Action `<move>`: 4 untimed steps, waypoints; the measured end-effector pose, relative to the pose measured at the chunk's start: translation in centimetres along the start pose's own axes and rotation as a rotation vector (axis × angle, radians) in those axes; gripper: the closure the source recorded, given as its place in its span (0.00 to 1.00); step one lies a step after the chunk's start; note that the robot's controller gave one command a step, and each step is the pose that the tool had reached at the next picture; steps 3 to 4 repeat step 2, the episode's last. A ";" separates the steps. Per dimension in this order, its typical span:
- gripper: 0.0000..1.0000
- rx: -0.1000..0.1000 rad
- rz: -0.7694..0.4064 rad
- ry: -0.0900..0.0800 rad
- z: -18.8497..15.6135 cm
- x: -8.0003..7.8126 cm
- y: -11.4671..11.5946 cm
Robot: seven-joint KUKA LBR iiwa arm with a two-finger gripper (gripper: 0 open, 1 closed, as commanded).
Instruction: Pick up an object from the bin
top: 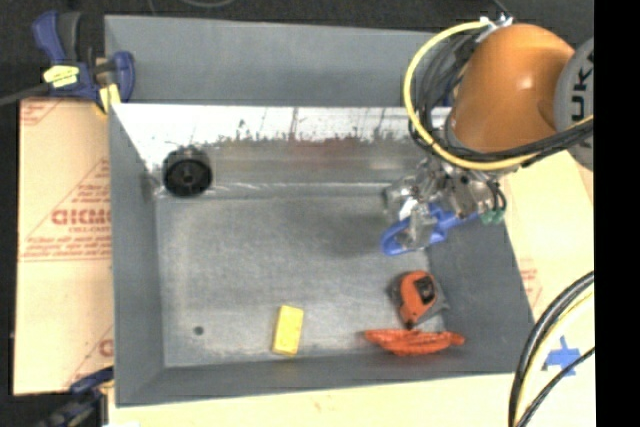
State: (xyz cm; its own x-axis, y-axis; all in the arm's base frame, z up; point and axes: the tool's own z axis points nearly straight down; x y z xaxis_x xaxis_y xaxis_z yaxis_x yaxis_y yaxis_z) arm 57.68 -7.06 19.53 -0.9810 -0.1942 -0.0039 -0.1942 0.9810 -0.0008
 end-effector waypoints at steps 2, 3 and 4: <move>1.00 -0.002 -0.006 0.006 -4.8 0.0 -1.3; 1.00 -0.002 -0.006 0.006 -4.8 0.0 -1.3; 1.00 -0.002 -0.006 0.006 -4.8 0.0 -1.3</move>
Offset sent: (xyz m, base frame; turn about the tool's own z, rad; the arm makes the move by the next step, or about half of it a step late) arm 0.0050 -0.0228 0.0898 -0.0131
